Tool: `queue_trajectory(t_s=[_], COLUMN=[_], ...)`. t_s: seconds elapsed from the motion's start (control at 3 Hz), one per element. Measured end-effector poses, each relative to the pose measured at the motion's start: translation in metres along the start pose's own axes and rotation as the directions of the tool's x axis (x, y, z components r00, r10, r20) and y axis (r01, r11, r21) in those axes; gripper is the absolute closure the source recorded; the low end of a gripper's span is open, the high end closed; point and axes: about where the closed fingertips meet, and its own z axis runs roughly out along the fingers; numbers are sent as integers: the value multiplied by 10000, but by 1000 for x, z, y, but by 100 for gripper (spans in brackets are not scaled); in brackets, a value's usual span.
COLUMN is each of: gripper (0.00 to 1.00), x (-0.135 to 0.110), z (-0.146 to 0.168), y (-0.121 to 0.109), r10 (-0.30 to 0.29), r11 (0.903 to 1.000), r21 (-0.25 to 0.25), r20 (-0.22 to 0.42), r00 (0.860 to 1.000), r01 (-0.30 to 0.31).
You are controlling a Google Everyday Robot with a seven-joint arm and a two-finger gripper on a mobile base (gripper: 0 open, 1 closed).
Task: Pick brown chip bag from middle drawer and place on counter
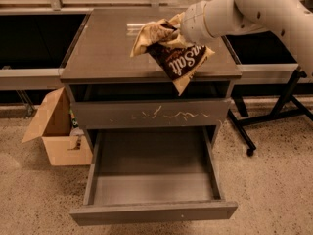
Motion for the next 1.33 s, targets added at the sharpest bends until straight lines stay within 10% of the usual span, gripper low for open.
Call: queue_trajectory(t_s=[0.67, 1.33], gripper=[100, 100], x=[-12, -3], z=[20, 56], y=[-59, -72], r10=[-410, -173], r11=[9953, 9985], r21=[908, 531], r20=[751, 1003], r00=[9963, 9948], r01=[341, 120])
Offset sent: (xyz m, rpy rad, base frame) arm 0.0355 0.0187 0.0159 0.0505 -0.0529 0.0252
